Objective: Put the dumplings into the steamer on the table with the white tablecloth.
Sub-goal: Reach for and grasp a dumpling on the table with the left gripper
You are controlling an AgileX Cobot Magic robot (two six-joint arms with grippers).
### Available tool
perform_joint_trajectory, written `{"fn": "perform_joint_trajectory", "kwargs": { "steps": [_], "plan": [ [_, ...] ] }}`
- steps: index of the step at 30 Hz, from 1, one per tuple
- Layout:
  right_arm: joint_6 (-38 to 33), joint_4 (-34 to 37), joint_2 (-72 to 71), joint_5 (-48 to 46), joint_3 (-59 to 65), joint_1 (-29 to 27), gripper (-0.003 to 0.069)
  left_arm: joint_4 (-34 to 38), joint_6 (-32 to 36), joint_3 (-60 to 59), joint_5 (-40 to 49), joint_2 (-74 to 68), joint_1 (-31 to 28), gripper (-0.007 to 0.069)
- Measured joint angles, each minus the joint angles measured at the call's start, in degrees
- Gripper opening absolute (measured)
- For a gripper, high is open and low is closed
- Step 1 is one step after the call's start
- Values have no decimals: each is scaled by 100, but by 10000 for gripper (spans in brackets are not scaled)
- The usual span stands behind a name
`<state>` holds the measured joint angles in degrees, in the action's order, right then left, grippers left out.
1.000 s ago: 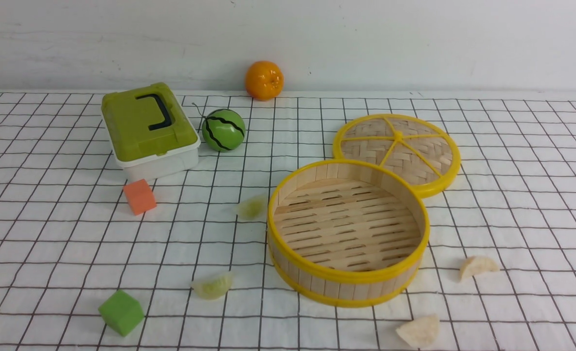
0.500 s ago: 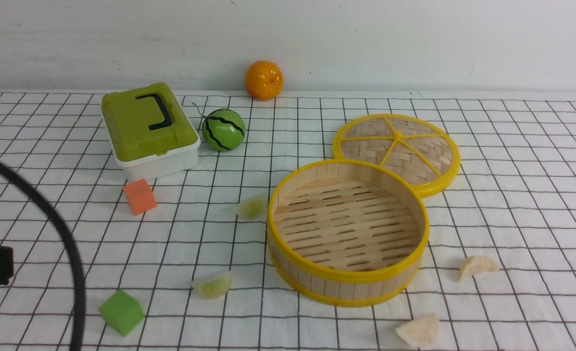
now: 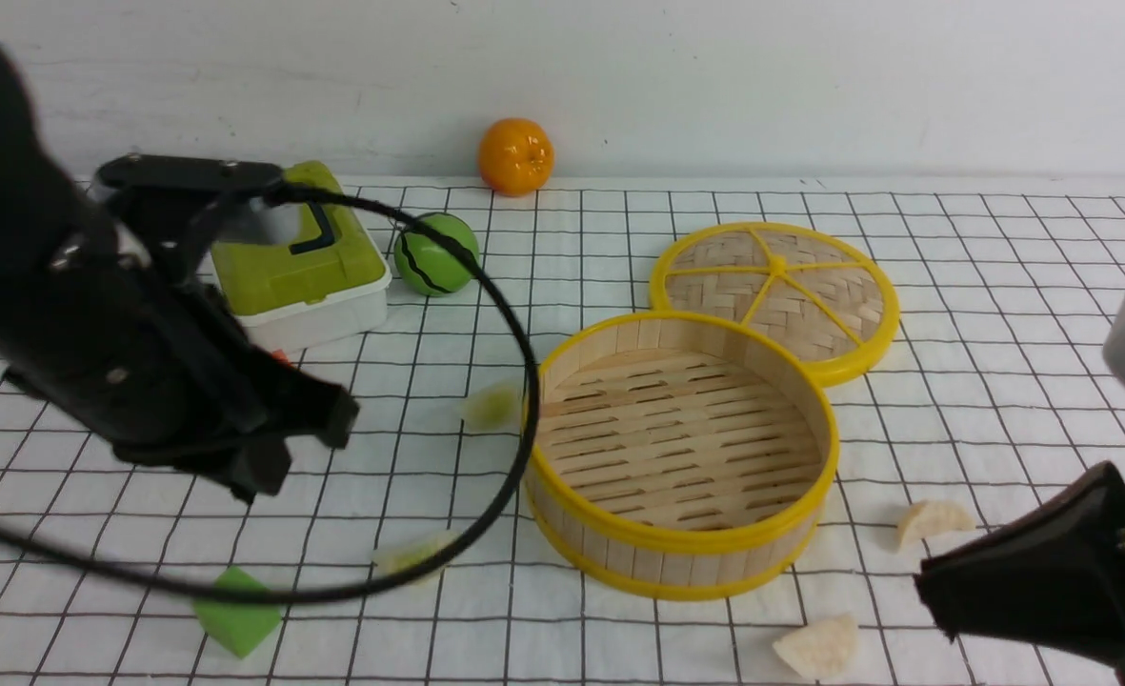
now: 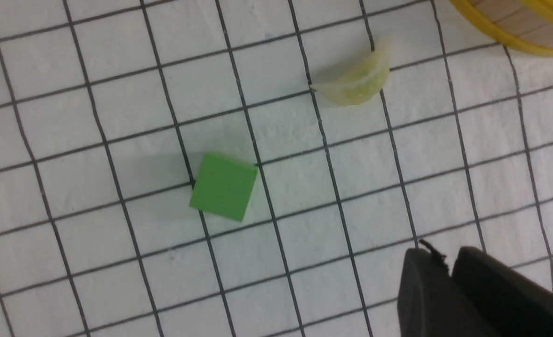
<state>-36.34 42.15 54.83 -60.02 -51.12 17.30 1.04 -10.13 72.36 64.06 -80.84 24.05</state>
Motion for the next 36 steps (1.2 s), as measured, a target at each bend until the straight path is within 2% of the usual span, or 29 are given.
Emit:
{"fn": "perform_joint_trajectory", "kwargs": {
  "steps": [3,4,6,9,15,22,25,33,36],
  "plan": [
    [-11,-52,24,-59,0,37,-6,-5,-3,612,142,-761,4,258],
    [-11,-52,24,-59,0,37,-6,-5,-3,612,153,-761,4,258],
    [-16,-59,35,-99,0,37,-3,2,2,1069,244,-1307,-17,370],
    [-16,-59,47,-183,-6,37,-4,85,110,1625,278,-1956,-190,454],
    [-16,-78,47,-225,-6,37,-1,430,705,2592,276,-3018,-598,474],
    [-16,-78,47,-159,-6,37,0,572,1439,3402,6,-3934,-618,475],
    [-16,-78,51,-84,-6,37,2,606,1949,3668,-328,-4382,-559,477],
    [-16,-78,51,-66,-6,37,6,784,2073,3751,-1181,-4957,-520,477],
    [-16,-84,51,-59,-6,37,9,899,2085,3751,-1323,-5090,-517,450]
  ]
}}
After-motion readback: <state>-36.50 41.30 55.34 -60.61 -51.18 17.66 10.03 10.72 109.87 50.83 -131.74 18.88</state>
